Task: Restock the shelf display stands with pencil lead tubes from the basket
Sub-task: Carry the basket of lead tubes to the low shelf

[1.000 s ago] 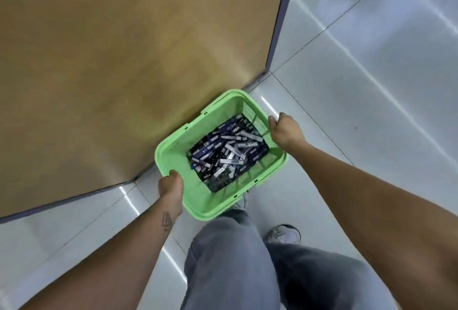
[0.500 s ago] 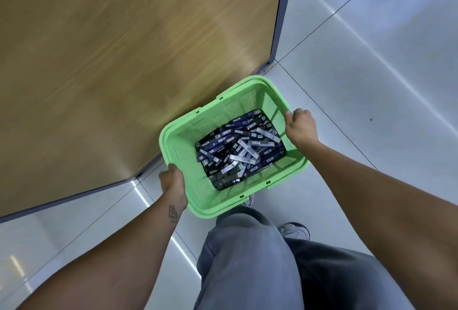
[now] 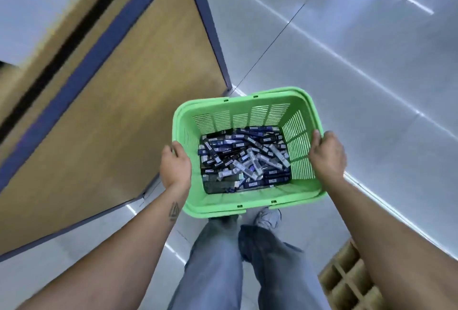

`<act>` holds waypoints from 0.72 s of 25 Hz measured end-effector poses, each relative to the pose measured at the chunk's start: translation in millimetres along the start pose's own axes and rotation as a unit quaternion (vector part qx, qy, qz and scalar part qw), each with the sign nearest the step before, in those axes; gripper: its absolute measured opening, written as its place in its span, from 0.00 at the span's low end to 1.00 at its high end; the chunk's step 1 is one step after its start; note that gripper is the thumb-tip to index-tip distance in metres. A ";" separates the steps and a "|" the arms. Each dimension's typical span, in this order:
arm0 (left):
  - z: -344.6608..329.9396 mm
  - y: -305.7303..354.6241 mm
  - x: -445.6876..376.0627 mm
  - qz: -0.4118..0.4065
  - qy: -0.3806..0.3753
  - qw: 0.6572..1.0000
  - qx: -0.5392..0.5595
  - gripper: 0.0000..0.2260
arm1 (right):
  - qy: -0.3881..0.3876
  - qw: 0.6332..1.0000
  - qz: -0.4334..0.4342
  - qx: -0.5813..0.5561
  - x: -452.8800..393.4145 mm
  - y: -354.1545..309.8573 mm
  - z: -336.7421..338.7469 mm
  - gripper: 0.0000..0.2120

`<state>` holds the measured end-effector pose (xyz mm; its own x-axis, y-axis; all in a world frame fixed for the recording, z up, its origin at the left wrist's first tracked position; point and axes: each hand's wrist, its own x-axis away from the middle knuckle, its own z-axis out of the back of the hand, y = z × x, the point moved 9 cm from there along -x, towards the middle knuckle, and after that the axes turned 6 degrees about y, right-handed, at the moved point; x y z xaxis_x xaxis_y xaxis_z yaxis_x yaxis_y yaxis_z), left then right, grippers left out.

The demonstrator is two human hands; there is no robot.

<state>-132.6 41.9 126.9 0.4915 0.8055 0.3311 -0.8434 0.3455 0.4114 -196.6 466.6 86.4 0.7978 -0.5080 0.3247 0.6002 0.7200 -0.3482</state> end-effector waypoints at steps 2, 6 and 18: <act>21.7 67.3 31.4 -0.075 -0.008 0.997 0.000 0.18 | 0.030 0.998 -0.042 -0.031 2.7 20.4 66.2 0.19; 42.5 211.3 97.8 -0.204 -0.017 0.979 -0.012 0.19 | 0.111 0.983 -0.118 -0.086 -1.5 55.9 196.2 0.18; -40.0 610.9 217.3 -0.397 -0.119 0.910 -0.002 0.21 | 0.268 0.917 -0.262 -0.136 -145.0 81.4 452.6 0.21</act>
<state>-549.8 447.3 416.2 0.9790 0.1740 0.1062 -0.2027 0.7751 0.5984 -289.1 812.9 409.0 0.2656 -0.9624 0.0577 0.8429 0.2027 -0.4984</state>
